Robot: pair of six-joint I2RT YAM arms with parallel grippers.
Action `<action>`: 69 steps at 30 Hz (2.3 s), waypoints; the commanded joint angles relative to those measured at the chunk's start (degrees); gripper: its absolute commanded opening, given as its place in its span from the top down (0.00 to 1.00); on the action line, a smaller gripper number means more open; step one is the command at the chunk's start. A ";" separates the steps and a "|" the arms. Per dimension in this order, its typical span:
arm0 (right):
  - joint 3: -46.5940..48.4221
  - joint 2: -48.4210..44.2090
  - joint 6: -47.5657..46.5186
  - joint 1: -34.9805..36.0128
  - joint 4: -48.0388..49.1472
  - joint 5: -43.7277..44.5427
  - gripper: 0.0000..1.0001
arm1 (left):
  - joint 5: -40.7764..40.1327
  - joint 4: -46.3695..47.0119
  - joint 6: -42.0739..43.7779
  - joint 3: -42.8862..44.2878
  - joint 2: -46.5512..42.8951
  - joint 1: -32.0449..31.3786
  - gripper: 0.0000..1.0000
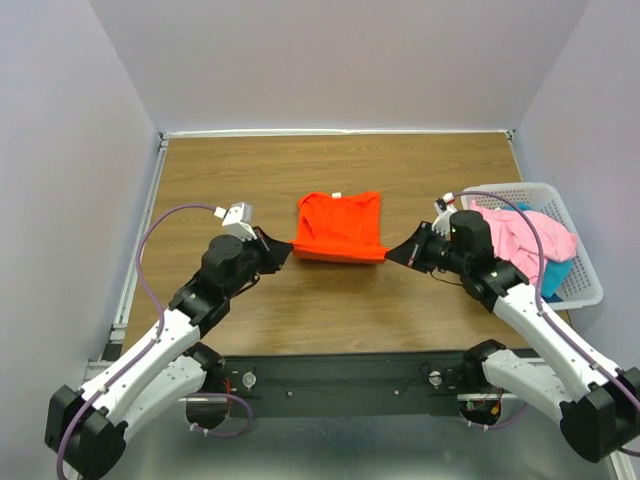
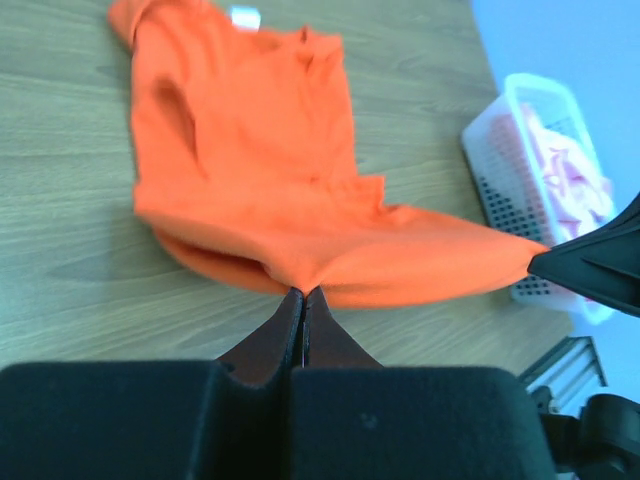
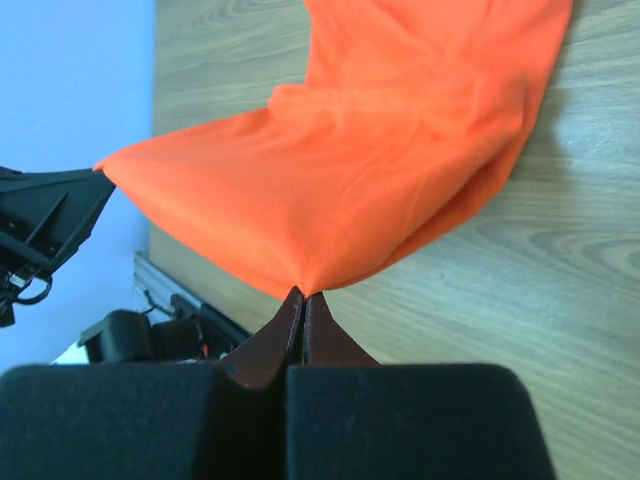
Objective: Fold and stack the t-shirts
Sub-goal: Fold the tshirt
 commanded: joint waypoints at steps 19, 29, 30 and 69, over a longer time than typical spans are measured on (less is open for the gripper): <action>12.18 7.43 -1.54 0.22 -3.83 7.58 0.99 | -9.24 -0.91 0.18 8.88 8.04 0.17 1.00; 19.83 17.98 -2.94 -0.21 -2.33 13.38 0.99 | -12.05 -0.74 2.29 17.67 20.53 3.16 1.00; 20.97 18.77 -3.03 -0.39 -2.25 13.21 0.99 | -12.84 -0.48 2.64 18.38 22.01 3.68 1.00; 39.69 54.63 -6.02 -11.99 2.06 1.96 0.66 | -4.14 -5.03 10.46 51.69 65.44 12.12 0.93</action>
